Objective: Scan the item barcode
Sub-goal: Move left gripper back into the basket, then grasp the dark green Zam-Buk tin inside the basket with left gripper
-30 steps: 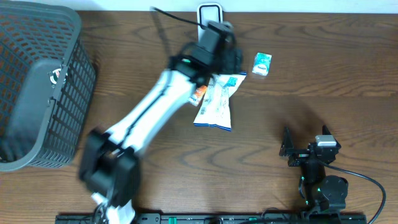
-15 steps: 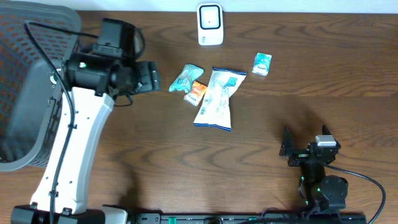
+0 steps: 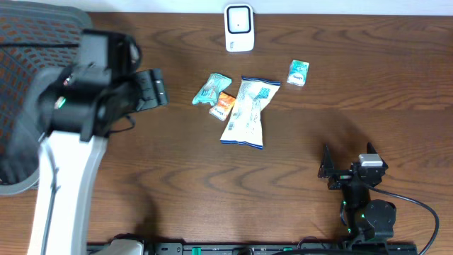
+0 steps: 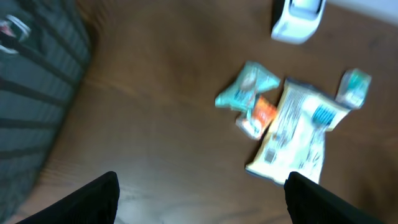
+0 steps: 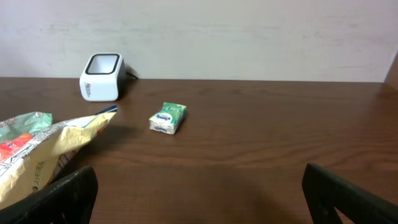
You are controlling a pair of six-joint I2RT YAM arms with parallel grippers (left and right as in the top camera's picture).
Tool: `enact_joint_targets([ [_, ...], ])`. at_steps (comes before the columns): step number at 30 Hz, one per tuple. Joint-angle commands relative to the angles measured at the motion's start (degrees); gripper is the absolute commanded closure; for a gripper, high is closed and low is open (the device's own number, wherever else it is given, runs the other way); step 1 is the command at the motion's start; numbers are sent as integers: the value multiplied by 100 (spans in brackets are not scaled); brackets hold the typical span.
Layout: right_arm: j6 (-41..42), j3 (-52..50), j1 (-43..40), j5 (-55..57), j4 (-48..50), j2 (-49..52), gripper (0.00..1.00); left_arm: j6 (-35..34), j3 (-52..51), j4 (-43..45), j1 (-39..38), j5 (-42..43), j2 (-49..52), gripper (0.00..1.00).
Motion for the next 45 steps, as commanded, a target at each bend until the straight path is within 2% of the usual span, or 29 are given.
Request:
enact_joint_targets([
  [1, 61, -11, 20, 7, -22, -9, 1, 72, 229, 289, 417, -468, -627, 16],
  [4, 61, -11, 20, 7, -22, -9, 1, -299, 232, 868, 935, -452, -1001, 17],
  [8, 61, -9, 20, 7, -22, -9, 1, -127, 269, 2107, 1493, -509, -1176, 17],
  [10, 61, -11, 20, 7, -22, -9, 1, 50, 269, 2503, 1755, -1084, -1119, 16],
  [13, 61, -9, 20, 7, -22, -9, 1, 90, 267, 2704, 2330, -2192, -758, 17],
  [19, 61, -11, 20, 7, -22, -9, 1, 450, 267, 2474, 3156, -2168, 87, 17],
  [21, 61, -11, 20, 7, -20, -9, 1, 468, 286, 2264, 3442, -2103, 542, 17],
  [22, 61, -9, 20, 7, -22, -9, 1, 597, 341, 2153, 3526, -1991, 761, 21],
  [24, 61, -9, 20, 7, -22, -9, 1, 1091, 662, 1762, 3668, -1270, 1355, 22],
  [28, 61, -9, 20, 7, -22, -9, 1, 1379, 1078, 1545, 3821, 157, 2332, 21],
  [32, 61, -11, 20, 7, -22, -9, 1, 1985, 1073, 1508, 3814, 190, 3003, 21],
  [39, 59, -9, 20, 7, -22, -9, 1, 1985, 1073, 1956, 3818, 105, 4304, 20],
  [45, 61, -9, 20, 7, -22, -9, 1, 1987, 1049, 2594, 3818, 114, 4730, 21],
])
